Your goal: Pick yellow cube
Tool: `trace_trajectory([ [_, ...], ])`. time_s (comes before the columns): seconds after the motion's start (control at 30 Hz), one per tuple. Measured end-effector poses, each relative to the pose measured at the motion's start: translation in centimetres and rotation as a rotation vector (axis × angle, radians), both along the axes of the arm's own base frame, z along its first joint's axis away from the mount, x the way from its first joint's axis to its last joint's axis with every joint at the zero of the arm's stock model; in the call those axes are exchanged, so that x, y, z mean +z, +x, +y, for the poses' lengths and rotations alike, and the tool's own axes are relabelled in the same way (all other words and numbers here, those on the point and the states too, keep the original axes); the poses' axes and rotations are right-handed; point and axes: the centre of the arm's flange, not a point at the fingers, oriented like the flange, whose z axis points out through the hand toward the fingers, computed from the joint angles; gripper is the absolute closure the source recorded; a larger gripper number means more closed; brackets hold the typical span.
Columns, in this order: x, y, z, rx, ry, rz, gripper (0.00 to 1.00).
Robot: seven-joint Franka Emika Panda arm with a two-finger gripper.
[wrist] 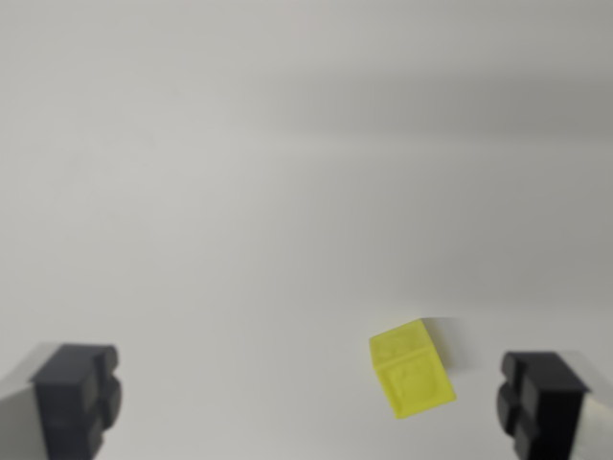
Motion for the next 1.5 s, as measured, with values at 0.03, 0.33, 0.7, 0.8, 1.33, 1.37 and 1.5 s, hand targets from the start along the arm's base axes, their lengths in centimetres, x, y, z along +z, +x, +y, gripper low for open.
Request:
trace_trajectory([
  [0.03,0.0,0.0,0.0,0.000,0.000,0.000,0.00],
  [0.33,-0.9,-0.6,-0.3,0.021,-0.001,0.004,0.00],
  [0.7,-3.6,-2.3,-1.1,0.061,-0.004,0.008,0.00],
  [0.8,-4.4,-2.7,-1.3,0.072,-0.004,0.009,0.00],
  [1.33,-8.3,-5.1,-2.4,0.130,-0.008,0.014,0.00],
  [1.37,-8.6,-5.3,-2.5,0.134,-0.008,0.015,0.00],
  [1.5,-9.6,-5.9,-2.8,0.149,-0.009,0.016,0.00],
])
